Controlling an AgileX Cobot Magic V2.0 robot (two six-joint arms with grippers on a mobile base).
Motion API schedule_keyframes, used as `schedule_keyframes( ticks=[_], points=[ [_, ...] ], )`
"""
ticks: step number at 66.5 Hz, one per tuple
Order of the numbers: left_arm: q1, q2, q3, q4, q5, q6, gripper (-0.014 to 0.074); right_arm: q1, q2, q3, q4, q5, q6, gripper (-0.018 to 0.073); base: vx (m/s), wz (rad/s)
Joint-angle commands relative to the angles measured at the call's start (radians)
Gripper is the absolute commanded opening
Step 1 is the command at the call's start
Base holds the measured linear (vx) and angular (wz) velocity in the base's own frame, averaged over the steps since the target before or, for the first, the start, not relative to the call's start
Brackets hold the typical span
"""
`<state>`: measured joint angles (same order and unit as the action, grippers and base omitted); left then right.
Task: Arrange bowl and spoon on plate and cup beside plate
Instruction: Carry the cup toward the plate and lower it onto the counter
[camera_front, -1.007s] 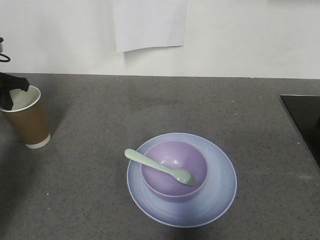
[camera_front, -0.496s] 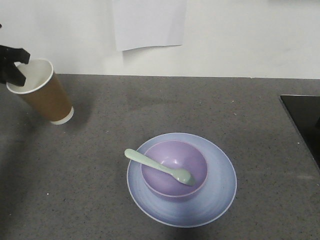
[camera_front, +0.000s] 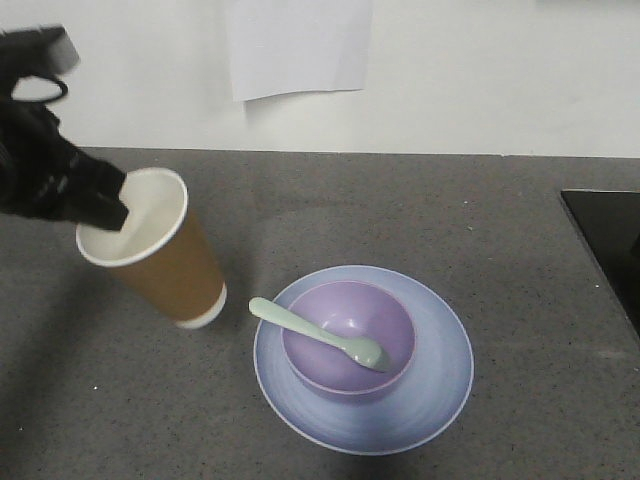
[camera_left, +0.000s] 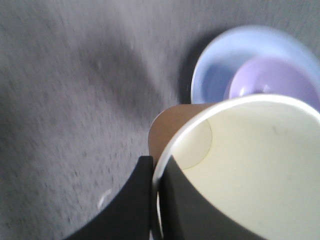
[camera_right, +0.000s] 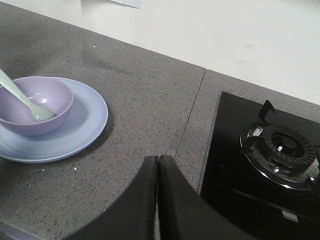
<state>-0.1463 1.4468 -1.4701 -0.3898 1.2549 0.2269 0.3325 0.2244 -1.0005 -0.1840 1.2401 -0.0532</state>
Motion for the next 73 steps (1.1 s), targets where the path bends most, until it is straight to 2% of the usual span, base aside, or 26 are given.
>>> schedule_keyframes(
  ticks=[1,14,73],
  points=[
    [-0.021,-0.030,0.061,0.000,-0.033,0.004,-0.0008,-0.005,0.032,-0.013,-0.004,-0.056,0.001,-0.0006,0.00,0.00],
    [-0.020,-0.028,0.146,-0.004,-0.050,0.008,-0.0008,-0.005,0.032,-0.013,-0.004,-0.051,0.001,-0.0006,0.00,0.00],
    [-0.020,0.048,0.146,0.000,-0.052,0.014,-0.0008,-0.005,0.032,-0.013,0.017,-0.051,0.001,-0.0006,0.00,0.00]
  ],
)
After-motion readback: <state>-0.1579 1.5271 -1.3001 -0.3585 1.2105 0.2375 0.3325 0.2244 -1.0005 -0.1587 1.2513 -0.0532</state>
